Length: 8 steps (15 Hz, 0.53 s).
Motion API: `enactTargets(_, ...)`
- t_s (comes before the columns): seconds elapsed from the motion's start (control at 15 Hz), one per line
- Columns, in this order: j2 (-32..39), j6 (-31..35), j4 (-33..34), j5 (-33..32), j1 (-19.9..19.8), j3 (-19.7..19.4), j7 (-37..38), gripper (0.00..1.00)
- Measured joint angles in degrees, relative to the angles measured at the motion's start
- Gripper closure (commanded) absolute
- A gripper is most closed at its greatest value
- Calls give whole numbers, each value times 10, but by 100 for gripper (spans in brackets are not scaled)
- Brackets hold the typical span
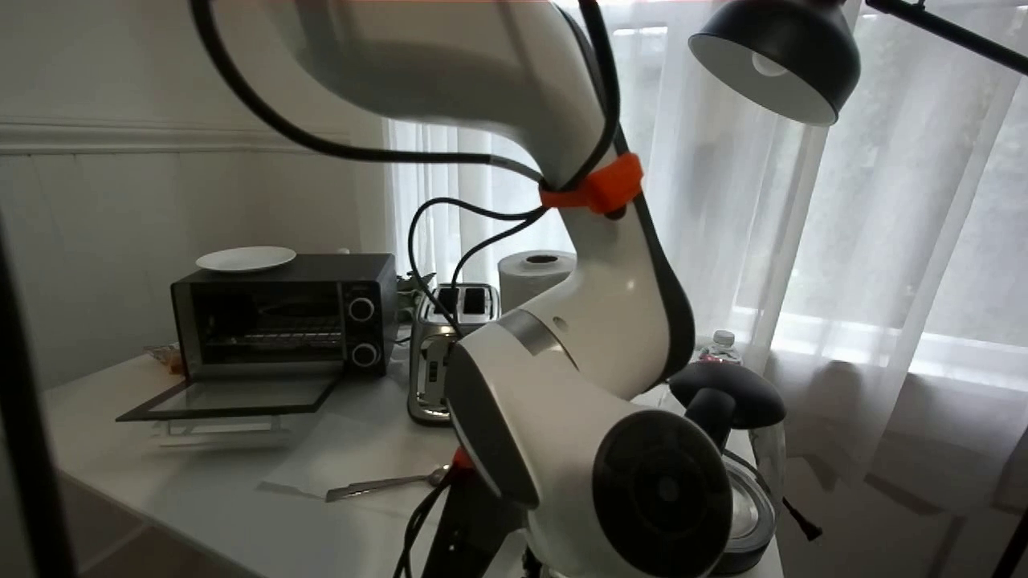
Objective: Move one glass plate to the left of the table
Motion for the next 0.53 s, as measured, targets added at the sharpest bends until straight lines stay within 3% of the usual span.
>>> enactTargets(0.53, -183, 22, -91, -321, 19, -2, 100, 0)
